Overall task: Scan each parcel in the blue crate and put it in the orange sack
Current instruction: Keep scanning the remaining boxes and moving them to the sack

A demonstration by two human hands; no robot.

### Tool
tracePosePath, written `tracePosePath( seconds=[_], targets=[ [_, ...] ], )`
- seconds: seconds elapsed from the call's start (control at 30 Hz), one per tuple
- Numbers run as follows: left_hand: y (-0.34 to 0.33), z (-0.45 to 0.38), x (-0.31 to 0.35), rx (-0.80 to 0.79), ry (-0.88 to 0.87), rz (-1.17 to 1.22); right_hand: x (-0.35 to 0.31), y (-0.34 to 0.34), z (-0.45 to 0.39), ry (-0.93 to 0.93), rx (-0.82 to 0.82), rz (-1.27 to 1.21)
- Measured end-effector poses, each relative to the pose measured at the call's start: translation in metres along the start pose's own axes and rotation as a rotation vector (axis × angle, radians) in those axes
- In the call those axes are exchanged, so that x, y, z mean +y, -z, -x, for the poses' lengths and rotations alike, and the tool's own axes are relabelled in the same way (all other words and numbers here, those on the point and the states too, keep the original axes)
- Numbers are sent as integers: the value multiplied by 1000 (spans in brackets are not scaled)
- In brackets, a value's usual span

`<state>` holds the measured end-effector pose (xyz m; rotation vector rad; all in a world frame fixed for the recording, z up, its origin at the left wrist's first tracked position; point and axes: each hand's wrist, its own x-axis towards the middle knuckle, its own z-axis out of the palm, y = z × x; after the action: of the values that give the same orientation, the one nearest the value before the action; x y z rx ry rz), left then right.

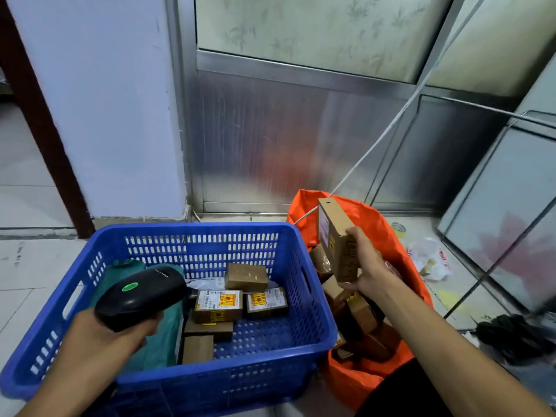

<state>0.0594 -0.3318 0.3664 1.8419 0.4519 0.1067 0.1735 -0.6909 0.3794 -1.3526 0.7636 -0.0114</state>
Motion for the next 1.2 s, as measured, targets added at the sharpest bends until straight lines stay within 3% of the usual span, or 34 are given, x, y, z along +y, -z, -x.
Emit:
tracePosePath(
  seconds=[0.23,0.33,0.4,0.57,1.2],
  targets=[
    [-5,1,7,-15,22,-27,3,28,-41,46,184,259],
    [-5,3,8,-19,38,-33,15,52,-109,119,310,594],
    [-5,3,8,-17,46,-33,7,53,-92,172,348,860],
    [-5,2,4,-3,42,-38,-1,70,-89,188,365,1152],
    [-20,-2,-11,-76,-18,-192,27,71,-134,69,235,1209]
  ],
)
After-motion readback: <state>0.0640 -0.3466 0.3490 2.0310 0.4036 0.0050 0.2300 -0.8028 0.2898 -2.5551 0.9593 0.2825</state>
